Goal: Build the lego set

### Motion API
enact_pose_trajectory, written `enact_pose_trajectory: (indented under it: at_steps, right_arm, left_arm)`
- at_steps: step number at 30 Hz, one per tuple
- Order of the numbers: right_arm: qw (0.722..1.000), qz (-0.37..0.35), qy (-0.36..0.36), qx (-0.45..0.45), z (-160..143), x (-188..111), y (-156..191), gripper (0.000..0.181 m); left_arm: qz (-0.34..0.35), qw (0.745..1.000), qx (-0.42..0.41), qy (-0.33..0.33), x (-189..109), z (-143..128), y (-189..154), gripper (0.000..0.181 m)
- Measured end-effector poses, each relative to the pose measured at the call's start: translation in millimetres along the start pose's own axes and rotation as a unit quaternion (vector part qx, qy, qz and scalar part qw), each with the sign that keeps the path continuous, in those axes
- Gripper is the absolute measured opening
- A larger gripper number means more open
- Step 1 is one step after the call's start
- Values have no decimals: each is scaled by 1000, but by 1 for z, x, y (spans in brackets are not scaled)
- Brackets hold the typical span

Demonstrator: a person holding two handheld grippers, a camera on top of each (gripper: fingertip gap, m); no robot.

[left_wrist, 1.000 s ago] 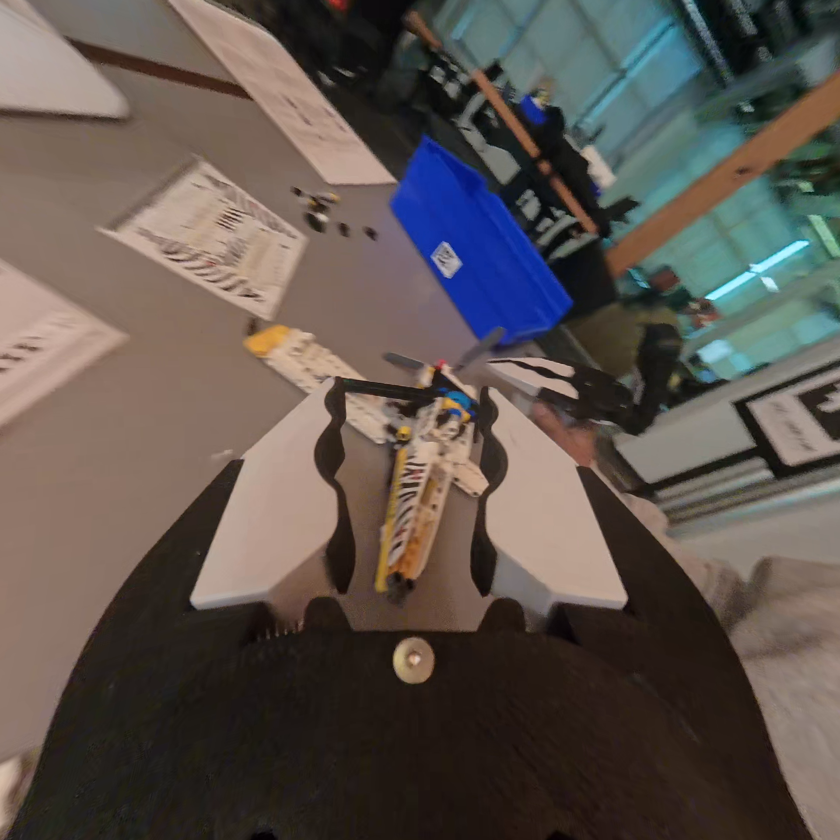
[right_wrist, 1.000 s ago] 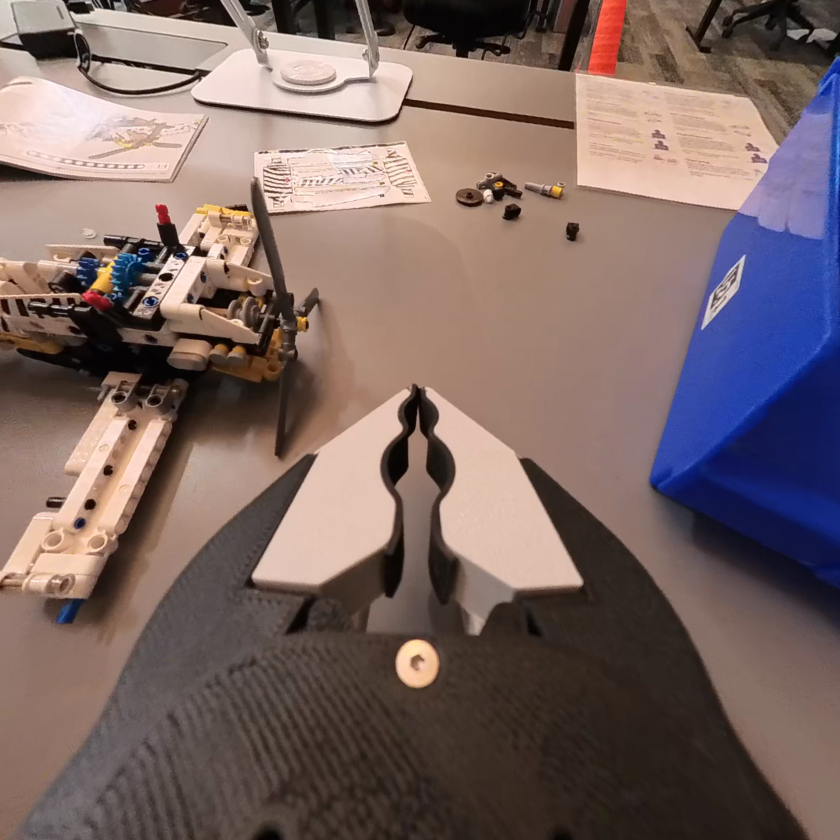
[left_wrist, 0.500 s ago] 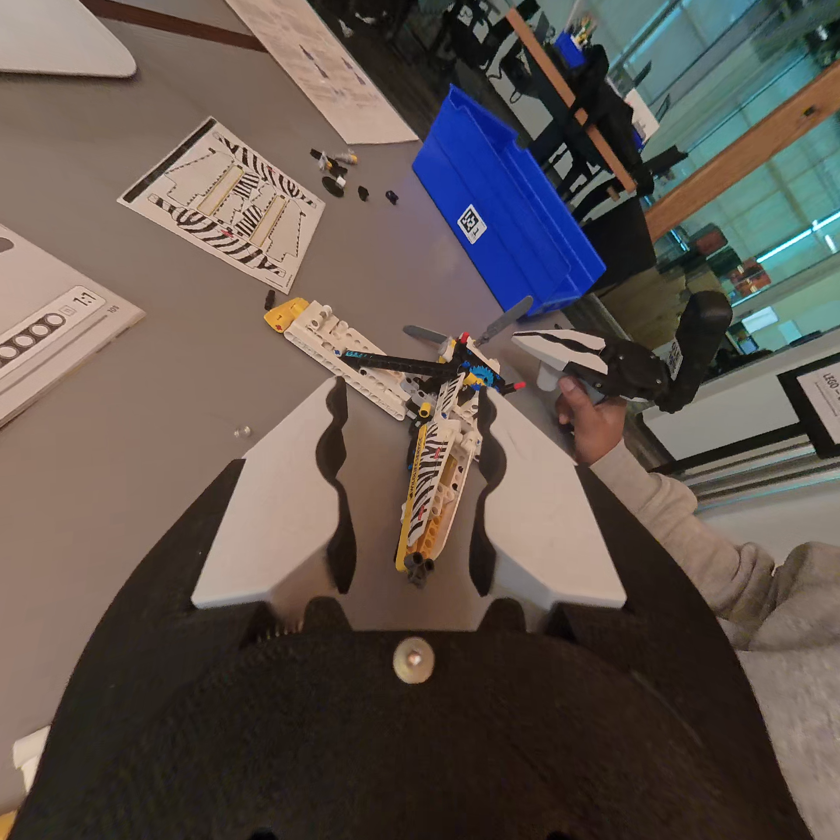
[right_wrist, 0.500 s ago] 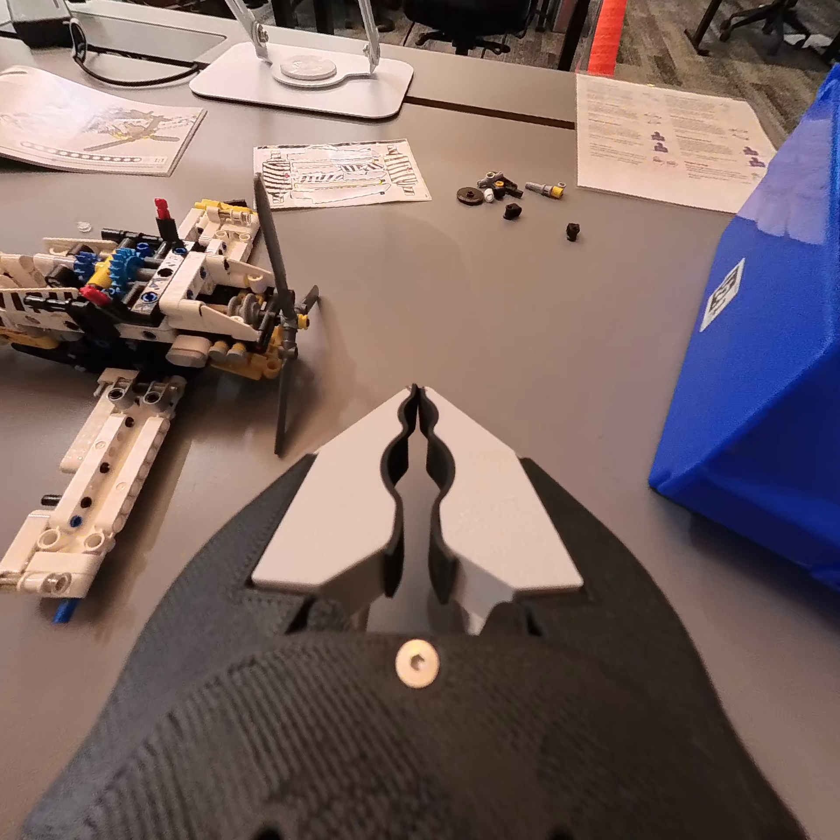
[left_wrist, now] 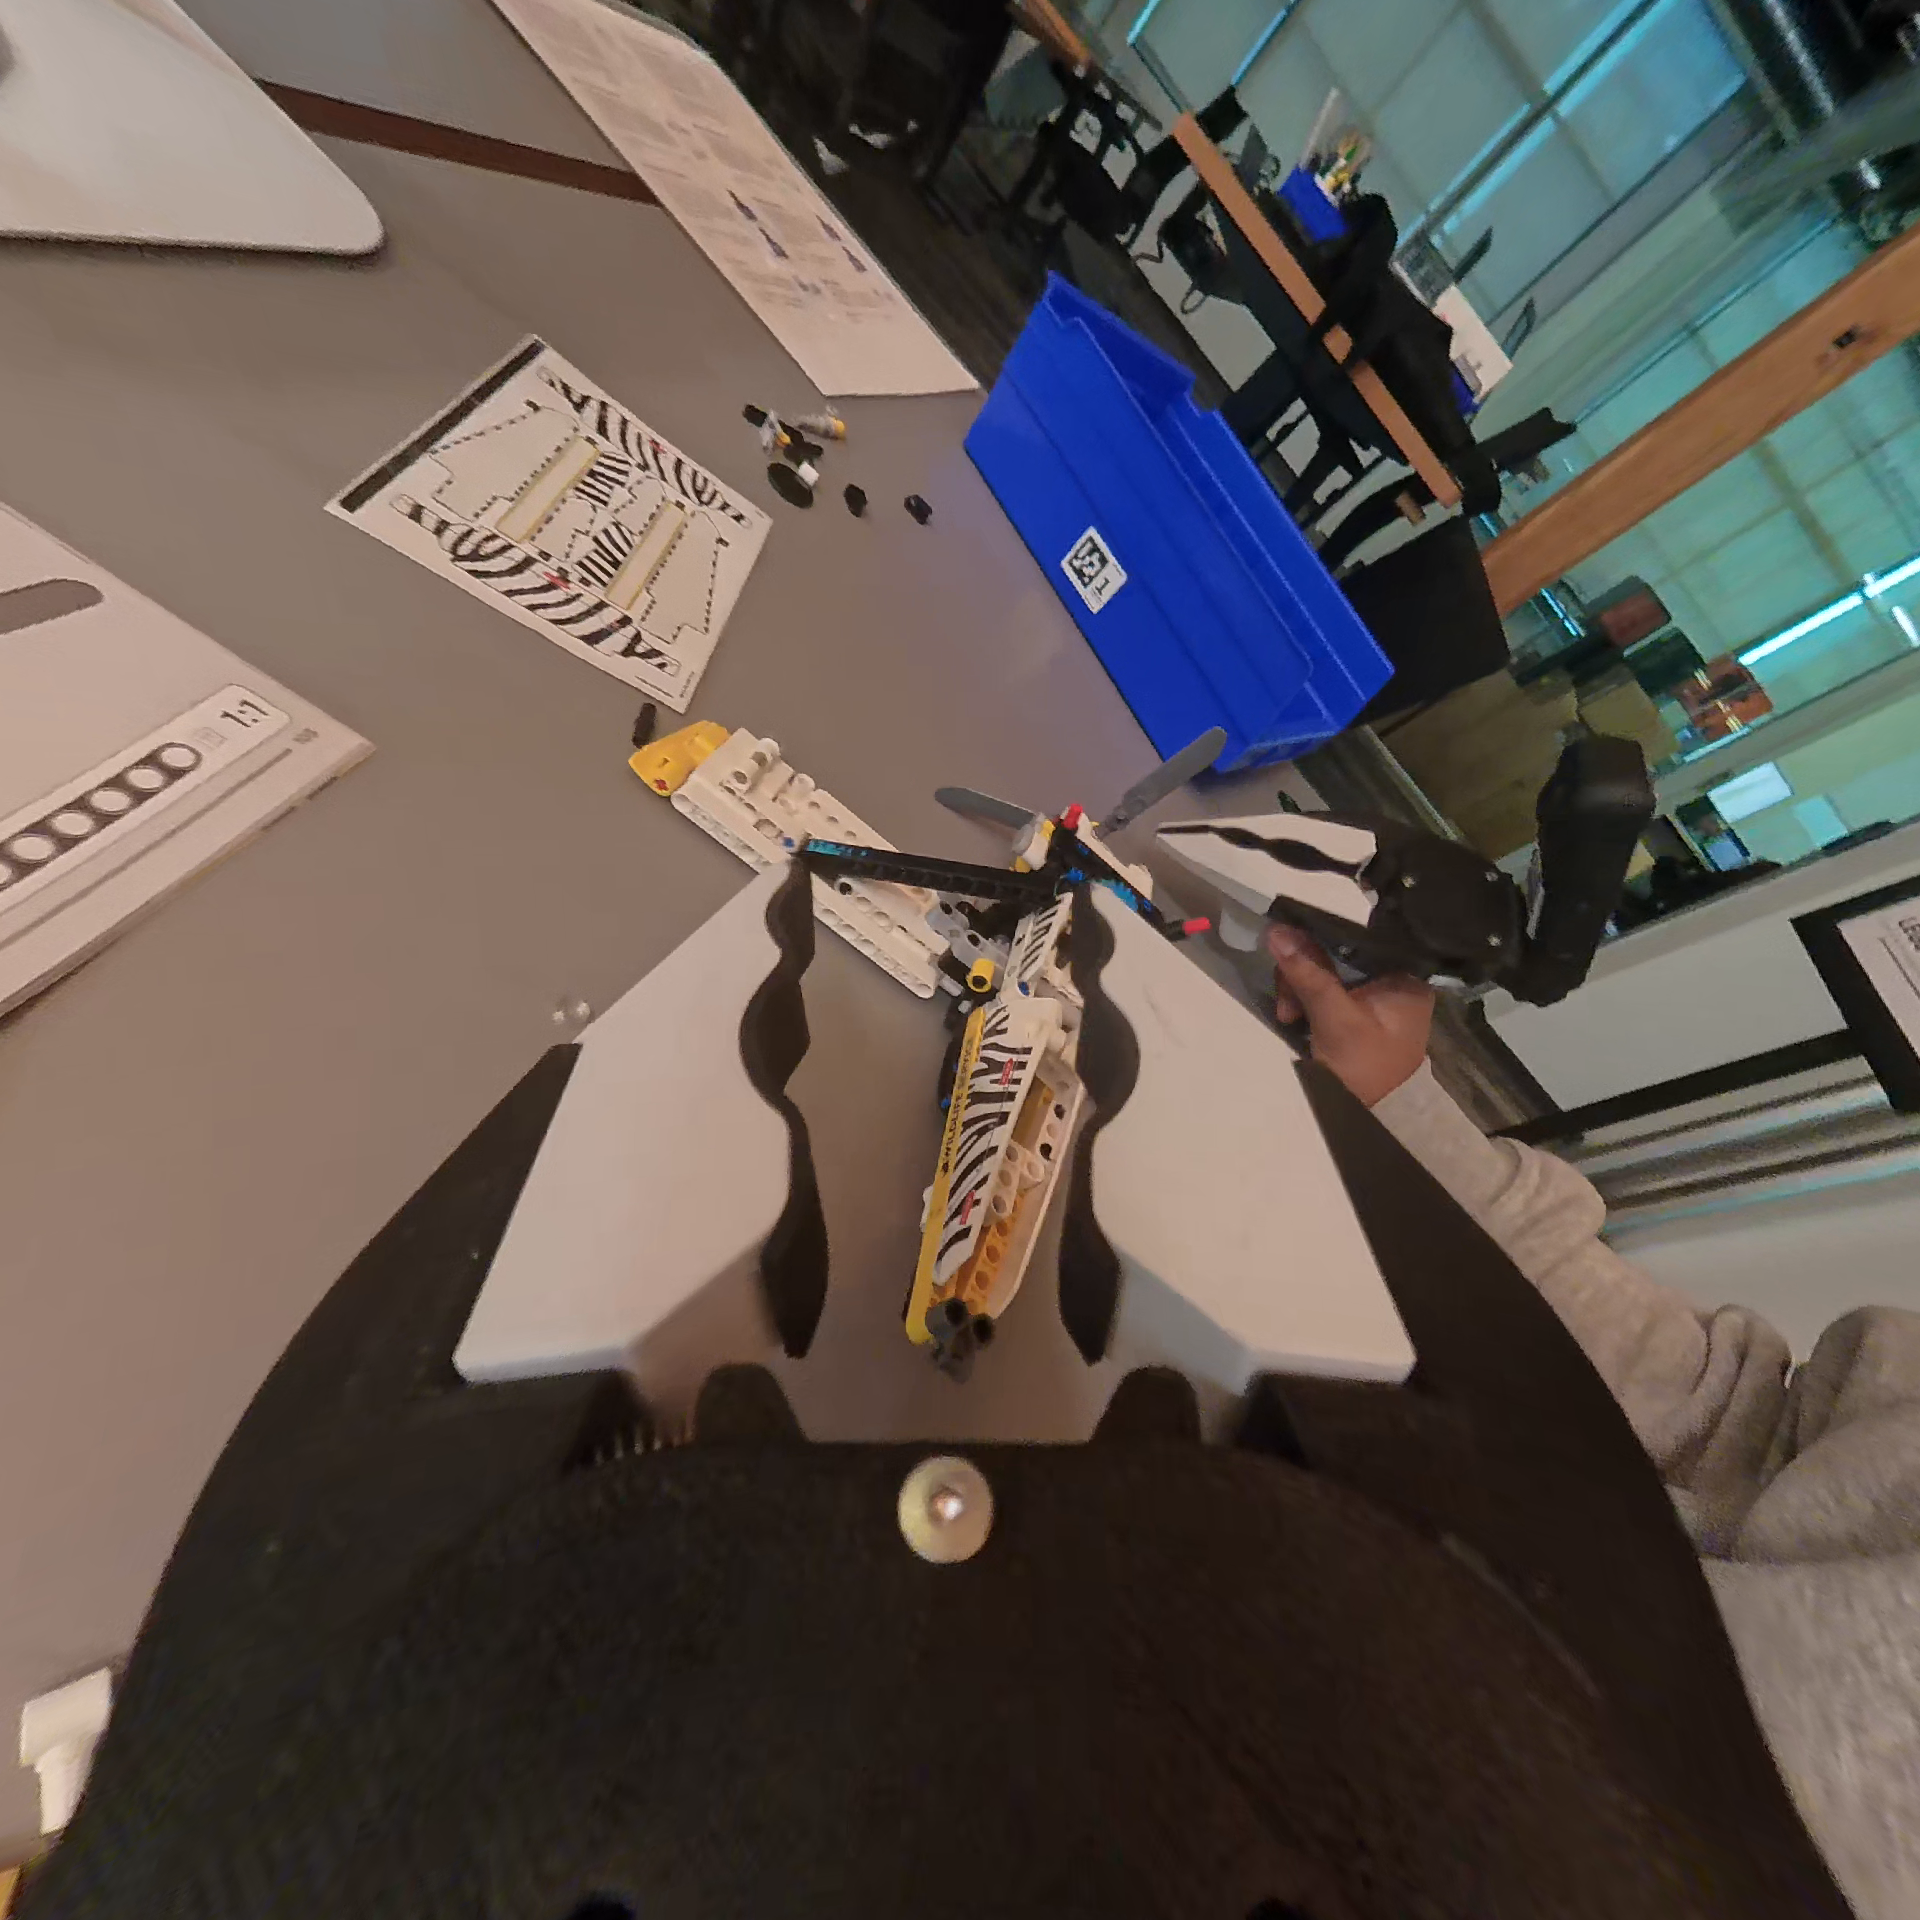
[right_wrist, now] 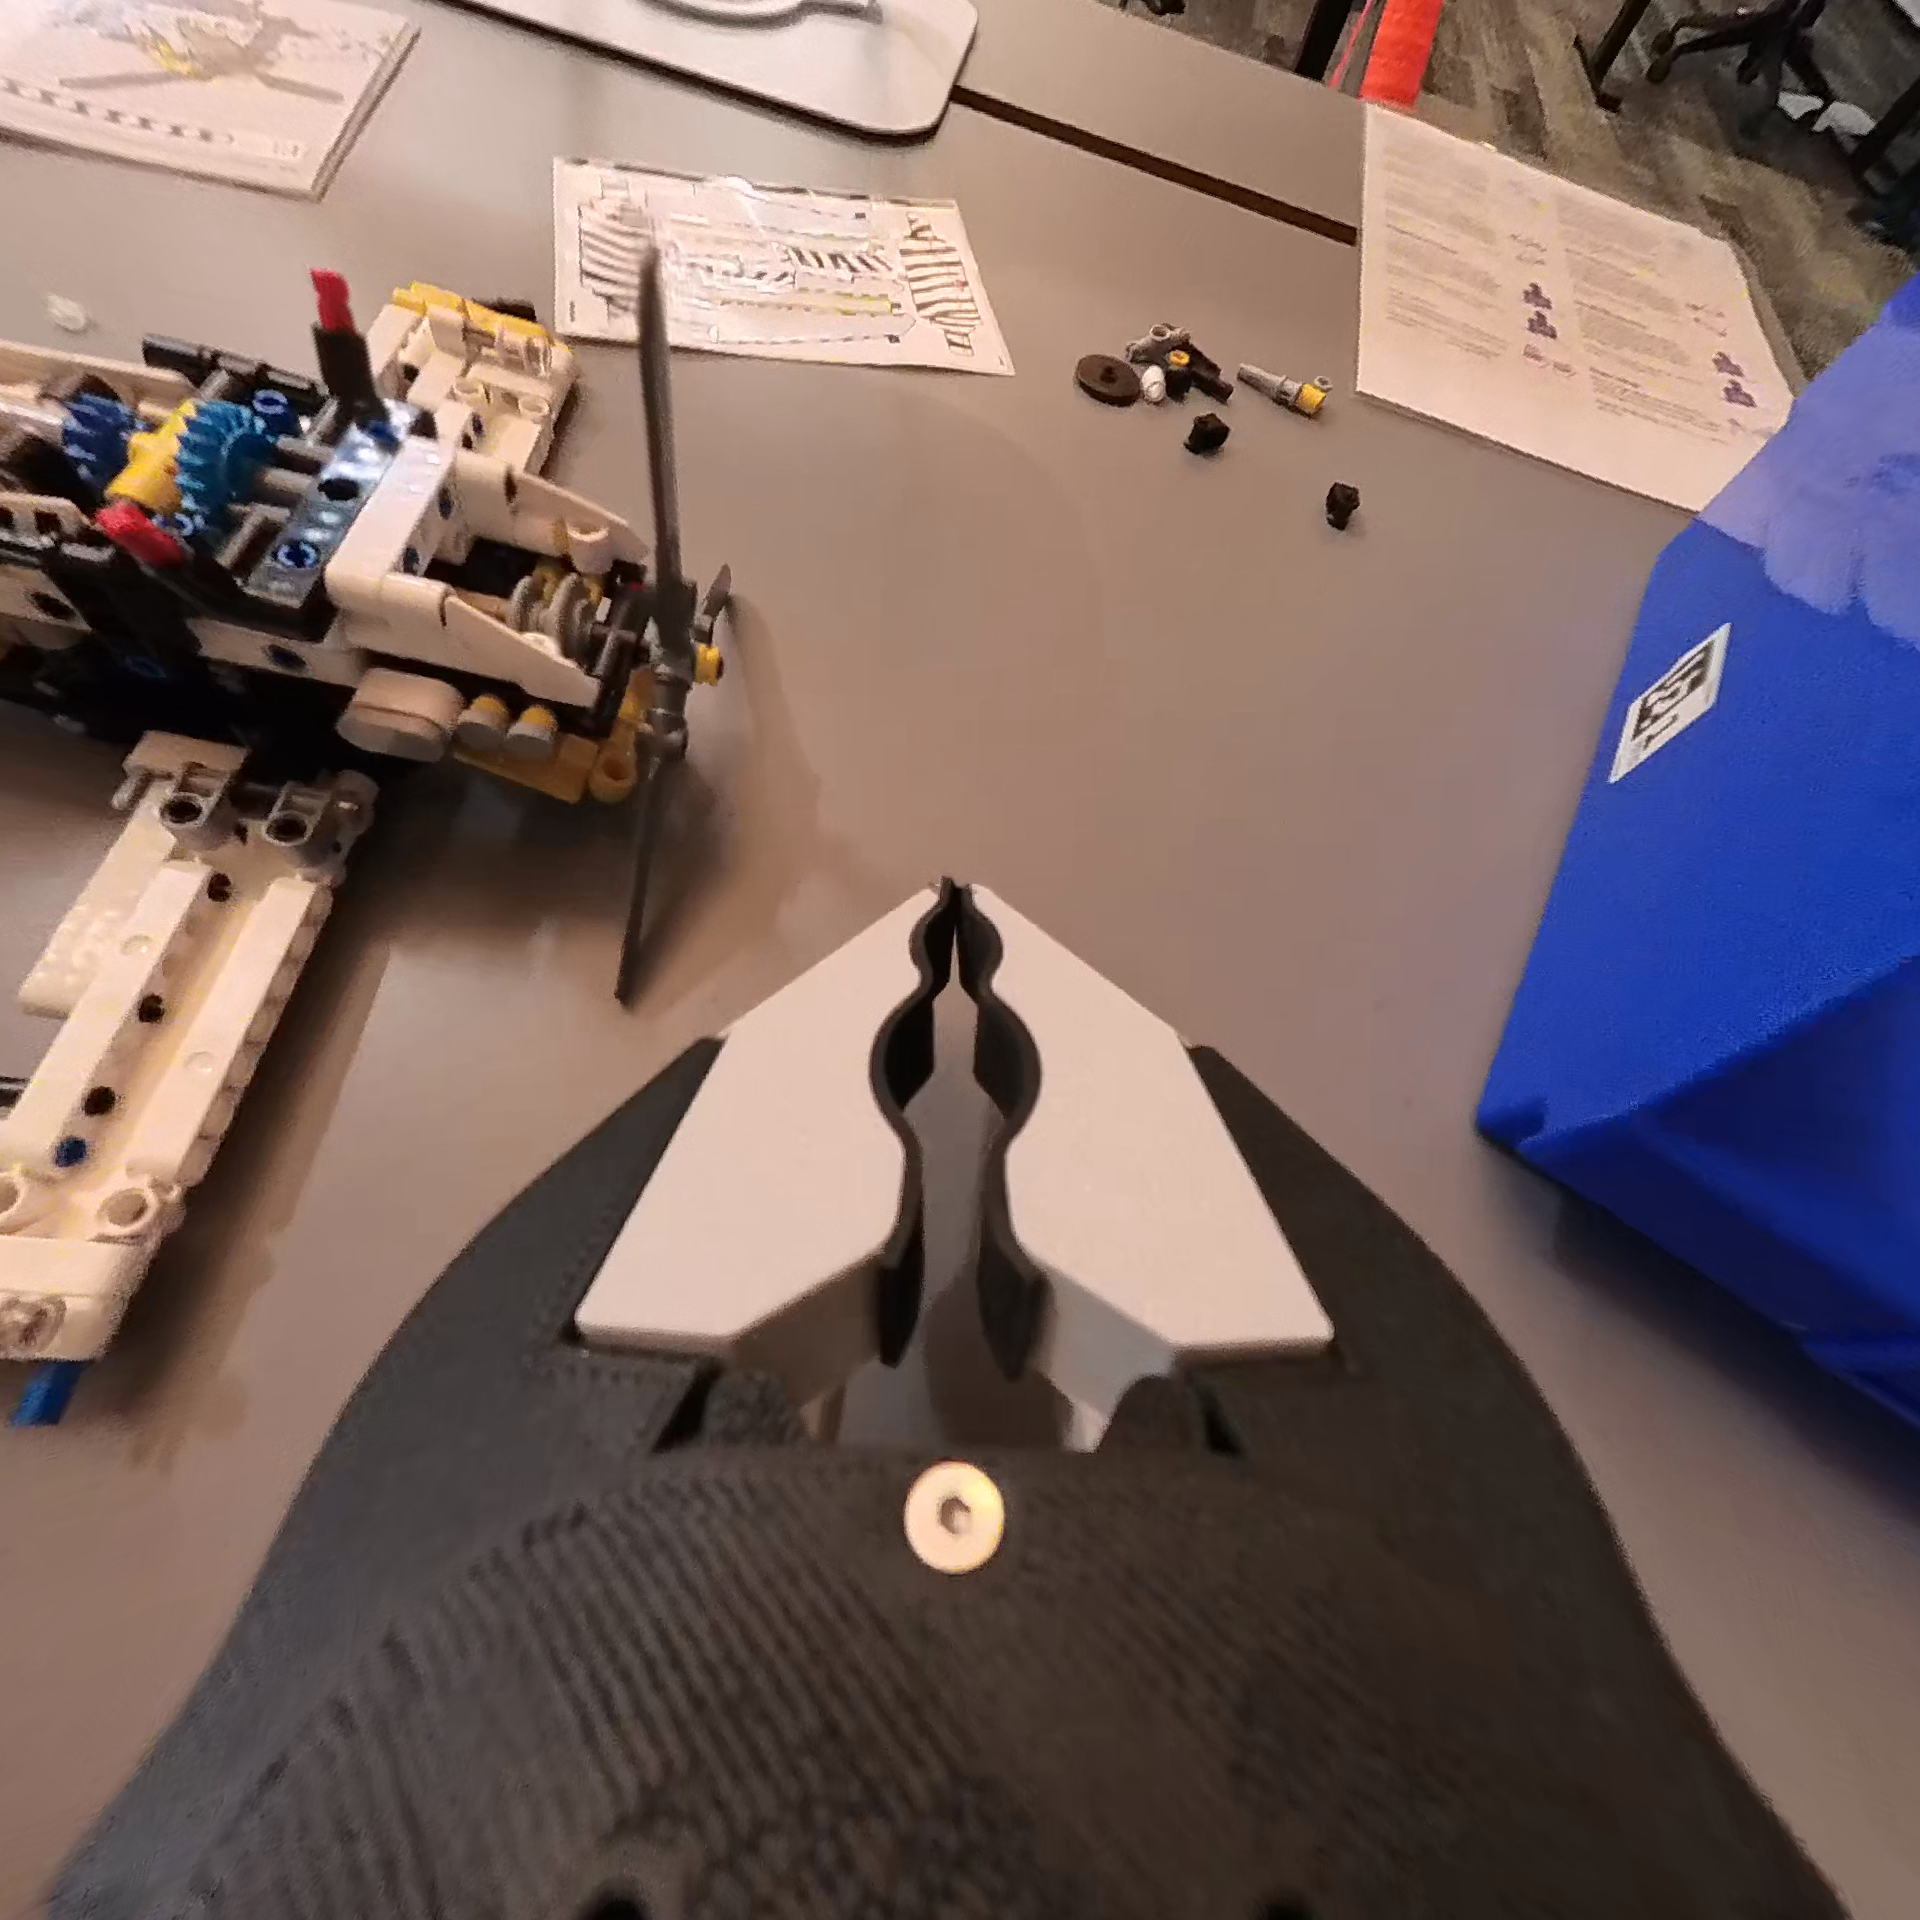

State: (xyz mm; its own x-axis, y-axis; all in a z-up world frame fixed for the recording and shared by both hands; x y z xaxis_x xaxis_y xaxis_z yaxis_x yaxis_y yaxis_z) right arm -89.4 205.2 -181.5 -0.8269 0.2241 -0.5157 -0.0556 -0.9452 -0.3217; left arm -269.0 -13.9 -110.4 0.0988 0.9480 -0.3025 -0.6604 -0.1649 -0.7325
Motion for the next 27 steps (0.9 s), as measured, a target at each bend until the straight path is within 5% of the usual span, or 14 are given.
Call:
enact_pose_trajectory:
  at_steps: [9, 13, 23, 27]
  right_arm:
    - [975, -72, 60, -199, -7, 14, 21, 0]
    - [973, -82, 59, -209, -6, 14, 20, 0]
    - [973, -86, 62, -207, -7, 15, 18, 0]
    - [971, -90, 61, -212, -7, 15, 18, 0]
  left_arm:
    - [24, 1000, -2, -9, 1, 1, 5, 37]
    - [20, 1000, -2, -5, 2, 0, 3, 35]
    - [-68, 993, 53, 81, 22, -31, -37, 36]
    - [-202, 972, 18, 120, 23, -46, -78, 38]
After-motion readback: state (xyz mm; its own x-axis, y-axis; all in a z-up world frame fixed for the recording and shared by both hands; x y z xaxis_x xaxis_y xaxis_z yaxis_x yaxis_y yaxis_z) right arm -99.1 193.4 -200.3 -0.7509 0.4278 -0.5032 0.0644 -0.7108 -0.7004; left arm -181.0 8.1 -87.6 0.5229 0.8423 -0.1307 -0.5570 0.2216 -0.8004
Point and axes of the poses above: each gripper's, where its closed fingertips meet, x out along the fingers, z out of its top, y = z × x across the jaws, the point moved 3 cm from there along -x, back along the fingers, and after that the axes turned 10 degrees about -x, right-handed, at the moved point
